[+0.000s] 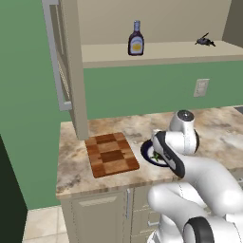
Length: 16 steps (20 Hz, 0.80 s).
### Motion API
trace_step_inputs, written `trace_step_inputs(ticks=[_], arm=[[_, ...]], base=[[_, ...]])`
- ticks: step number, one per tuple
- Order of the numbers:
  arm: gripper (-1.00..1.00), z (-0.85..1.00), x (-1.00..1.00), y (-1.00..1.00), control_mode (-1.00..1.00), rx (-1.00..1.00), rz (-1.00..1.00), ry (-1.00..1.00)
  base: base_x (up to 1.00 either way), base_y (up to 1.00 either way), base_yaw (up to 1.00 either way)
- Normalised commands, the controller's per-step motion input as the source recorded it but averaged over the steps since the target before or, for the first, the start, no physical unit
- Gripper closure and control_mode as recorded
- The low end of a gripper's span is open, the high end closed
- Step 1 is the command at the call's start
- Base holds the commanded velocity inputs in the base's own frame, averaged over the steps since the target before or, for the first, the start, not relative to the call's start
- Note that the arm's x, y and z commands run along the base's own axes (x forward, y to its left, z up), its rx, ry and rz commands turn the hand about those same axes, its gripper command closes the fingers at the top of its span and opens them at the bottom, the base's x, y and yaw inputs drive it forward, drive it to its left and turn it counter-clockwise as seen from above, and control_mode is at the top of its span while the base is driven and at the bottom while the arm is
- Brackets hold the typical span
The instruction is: Pick the fish from the plate and place it on the cutting board. Then pick the condiment bottle from the cabinet and place it next to the cutting board.
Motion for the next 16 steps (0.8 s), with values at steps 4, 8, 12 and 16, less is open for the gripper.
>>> trace_step_inputs(ticks=[4,8,12,16], arm=[[-1.0,-0.1,0.06,-0.06,-1.0,0.0,-0.04,0.0],[-1.0,-0.11,0.1,0.0,-1.0,0.0,-0.03,0.0],[-1.0,-0.13,0.11,0.0,-1.0,0.0,-0.02,0.0],[-1.0,-0.15,0.13,0.0,-1.0,0.0,-0.02,-0.01]], base=[[0.0,0.0,0.0],[0.0,0.0,0.0],[0.0,0.0,0.0],[0.0,0.0,0.0]])
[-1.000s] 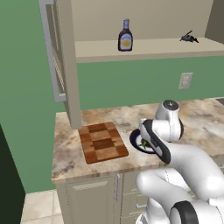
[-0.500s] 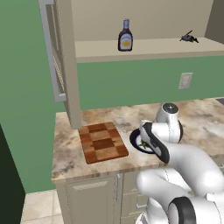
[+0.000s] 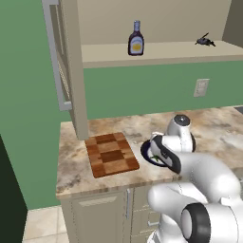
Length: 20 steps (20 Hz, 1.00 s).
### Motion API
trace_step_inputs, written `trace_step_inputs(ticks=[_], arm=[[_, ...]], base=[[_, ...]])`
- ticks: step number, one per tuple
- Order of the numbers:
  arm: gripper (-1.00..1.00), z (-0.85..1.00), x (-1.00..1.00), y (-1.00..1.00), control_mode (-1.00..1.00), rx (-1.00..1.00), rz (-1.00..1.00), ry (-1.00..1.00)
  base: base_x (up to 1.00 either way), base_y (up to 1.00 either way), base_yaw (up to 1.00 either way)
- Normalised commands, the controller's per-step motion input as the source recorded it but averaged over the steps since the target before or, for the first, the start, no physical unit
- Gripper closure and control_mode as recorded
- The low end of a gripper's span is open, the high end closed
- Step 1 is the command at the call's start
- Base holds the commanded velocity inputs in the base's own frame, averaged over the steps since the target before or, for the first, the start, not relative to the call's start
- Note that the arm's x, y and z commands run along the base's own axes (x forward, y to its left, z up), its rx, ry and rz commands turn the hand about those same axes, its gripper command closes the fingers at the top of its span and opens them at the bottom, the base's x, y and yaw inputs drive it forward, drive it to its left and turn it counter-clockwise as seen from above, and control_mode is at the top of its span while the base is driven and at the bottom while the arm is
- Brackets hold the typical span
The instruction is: Pick the fish from the plate and place it on the cutting board. Then pick the condiment bottle from the cabinet and place it next to the cutting board.
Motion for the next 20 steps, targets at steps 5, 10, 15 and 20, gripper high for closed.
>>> trace_step_inputs(ticks=[5,10,15,20], arm=[[-1.0,-0.12,0.15,-0.04,-1.0,0.0,-0.01,0.0],[-1.0,-0.13,0.17,-0.07,-1.0,0.0,-0.01,0.0],[-1.0,-0.14,0.18,-0.07,-1.0,0.0,0.0,0.0],[-1.0,-0.15,0.18,-0.04,-1.0,0.0,0.0,0.0]], base=[[0.0,0.0,0.0],[0.0,0.0,0.0],[0.0,0.0,0.0],[0.0,0.0,0.0]])
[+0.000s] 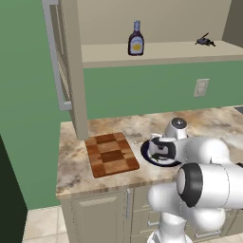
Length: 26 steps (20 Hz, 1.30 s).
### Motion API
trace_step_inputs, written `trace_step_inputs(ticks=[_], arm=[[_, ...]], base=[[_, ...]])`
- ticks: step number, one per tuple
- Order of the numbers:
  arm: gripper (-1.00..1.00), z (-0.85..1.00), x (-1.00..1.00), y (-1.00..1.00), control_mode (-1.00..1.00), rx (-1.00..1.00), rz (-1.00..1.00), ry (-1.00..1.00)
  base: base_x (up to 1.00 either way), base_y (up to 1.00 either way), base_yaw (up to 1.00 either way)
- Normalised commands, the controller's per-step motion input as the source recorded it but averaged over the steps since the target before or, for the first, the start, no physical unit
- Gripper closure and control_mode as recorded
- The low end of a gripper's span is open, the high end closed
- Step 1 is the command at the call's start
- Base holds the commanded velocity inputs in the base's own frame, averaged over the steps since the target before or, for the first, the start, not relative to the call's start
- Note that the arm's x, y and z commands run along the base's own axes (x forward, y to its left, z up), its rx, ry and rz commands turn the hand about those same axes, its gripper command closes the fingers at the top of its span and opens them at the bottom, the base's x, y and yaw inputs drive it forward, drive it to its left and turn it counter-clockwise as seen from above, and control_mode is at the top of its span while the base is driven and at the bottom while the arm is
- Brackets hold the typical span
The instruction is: Pick the fish from the plate and place it on the cutting board. Then pick the condiment bottle from the cabinet and place it next to the cutting board.
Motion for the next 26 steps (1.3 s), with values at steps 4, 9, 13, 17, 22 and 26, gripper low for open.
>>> trace_step_inputs(ticks=[4,9,13,17,22,26], arm=[[-1.0,-0.11,0.25,-0.01,-1.0,0.0,0.0,-0.01],[-1.0,-0.1,0.21,-0.01,-1.0,0.0,0.0,-0.01],[-1.0,-0.19,0.14,0.0,-1.0,0.0,0.0,-0.01],[-1.0,-0.24,0.14,-0.01,-1.0,0.0,0.0,0.0],[-1.0,-0.18,0.12,-0.01,-1.0,0.0,0.0,0.0],[-1.0,-0.12,0.11,0.0,-1.0,0.0,0.0,0.0]], base=[[0.0,0.0,0.0],[0.0,0.0,0.0],[0.0,0.0,0.0],[0.0,0.0,0.0],[0.0,0.0,0.0],[0.0,0.0,0.0]])
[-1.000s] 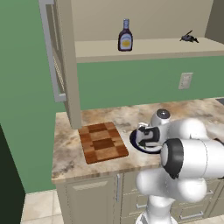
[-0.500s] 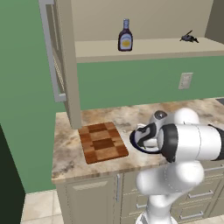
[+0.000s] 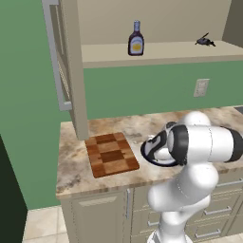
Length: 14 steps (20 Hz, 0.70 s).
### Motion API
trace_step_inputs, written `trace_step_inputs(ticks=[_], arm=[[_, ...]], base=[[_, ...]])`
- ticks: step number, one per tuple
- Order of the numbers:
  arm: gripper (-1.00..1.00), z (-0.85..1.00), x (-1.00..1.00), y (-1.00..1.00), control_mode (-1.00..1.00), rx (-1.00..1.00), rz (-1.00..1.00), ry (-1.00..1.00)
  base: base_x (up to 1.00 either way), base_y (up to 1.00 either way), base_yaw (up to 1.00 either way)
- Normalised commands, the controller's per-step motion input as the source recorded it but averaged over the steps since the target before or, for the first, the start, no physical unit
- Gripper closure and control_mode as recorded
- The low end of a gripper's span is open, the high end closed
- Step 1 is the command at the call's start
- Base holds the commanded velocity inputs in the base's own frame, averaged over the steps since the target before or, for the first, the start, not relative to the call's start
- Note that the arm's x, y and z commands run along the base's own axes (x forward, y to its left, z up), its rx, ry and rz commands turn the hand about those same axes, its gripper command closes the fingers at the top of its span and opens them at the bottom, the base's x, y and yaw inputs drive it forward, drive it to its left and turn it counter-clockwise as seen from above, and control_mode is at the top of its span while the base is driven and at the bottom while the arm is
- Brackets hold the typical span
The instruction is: Pick the fish from the plate and place it on the cutting board. Then pick the condiment bottle from the cabinet and place it next to the cutting board.
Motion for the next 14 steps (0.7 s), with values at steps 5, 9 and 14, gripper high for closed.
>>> trace_step_inputs(ticks=[5,9,14], arm=[[1.0,-0.14,0.07,0.0,-1.0,0.0,0.0,0.0],[1.0,-0.12,0.0,0.0,-1.0,0.0,0.0,0.0],[1.0,-0.02,0.0,0.0,-1.0,0.0,0.0,0.0]], base=[[0.0,0.0,0.0],[0.0,0.0,0.0],[0.0,0.0,0.0]])
